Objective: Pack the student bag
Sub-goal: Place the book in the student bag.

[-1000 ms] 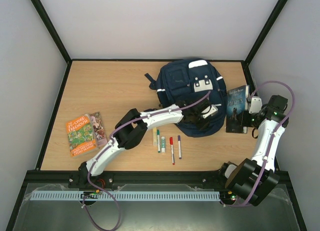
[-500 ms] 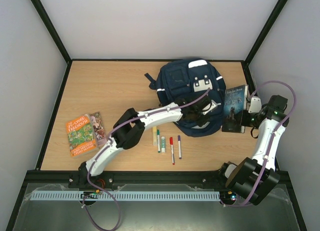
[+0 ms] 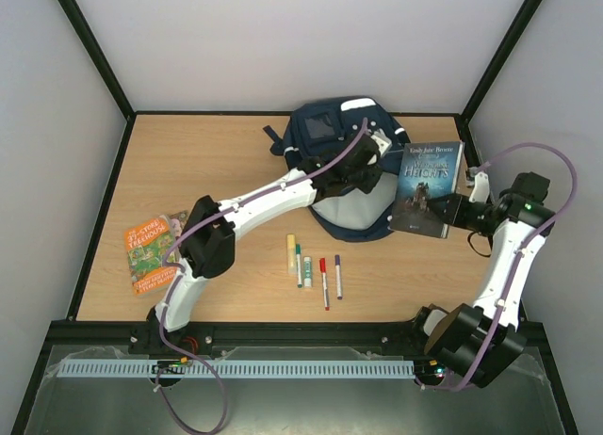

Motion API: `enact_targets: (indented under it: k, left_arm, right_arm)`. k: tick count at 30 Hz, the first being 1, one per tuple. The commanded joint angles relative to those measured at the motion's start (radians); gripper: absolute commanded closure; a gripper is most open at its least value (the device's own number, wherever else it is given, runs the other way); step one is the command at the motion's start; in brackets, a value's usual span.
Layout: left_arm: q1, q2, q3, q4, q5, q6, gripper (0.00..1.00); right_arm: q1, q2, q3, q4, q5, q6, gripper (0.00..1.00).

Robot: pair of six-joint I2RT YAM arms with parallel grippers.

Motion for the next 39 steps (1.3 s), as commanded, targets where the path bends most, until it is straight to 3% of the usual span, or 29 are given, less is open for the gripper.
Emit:
enact_targets:
  k: [1, 8, 14, 26, 31, 39]
  left_arm:
    - [0.022, -0.031, 0.079, 0.095, -0.085, -0.013, 0.98]
    - [0.037, -0.002, 0.164, 0.091, -0.094, -0.027, 0.98]
    - [0.078, -0.015, 0.116, 0.093, -0.074, -0.098, 0.98]
    - [0.156, 0.006, 0.099, 0.122, -0.071, -0.190, 0.98]
    - [0.158, -0.027, 0.096, 0.129, -0.006, -0.200, 0.98]
    - [0.129, -0.088, 0.086, 0.138, 0.047, -0.155, 0.98]
  right_arm:
    - [0.003, 0.024, 0.104, -0.108, -0.194, 0.007, 0.99]
    - [0.009, 0.169, 0.283, -0.279, -0.253, -0.020, 0.99]
    - [0.045, 0.259, 0.372, -0.349, -0.309, 0.016, 0.99]
    - [0.201, 0.261, 0.129, -0.307, -0.288, 0.095, 0.99]
    - [0.294, 0.199, 0.002, -0.179, -0.237, 0.209, 0.99]
    - [0.329, 0.241, 0.020, -0.176, -0.303, 0.214, 0.99]
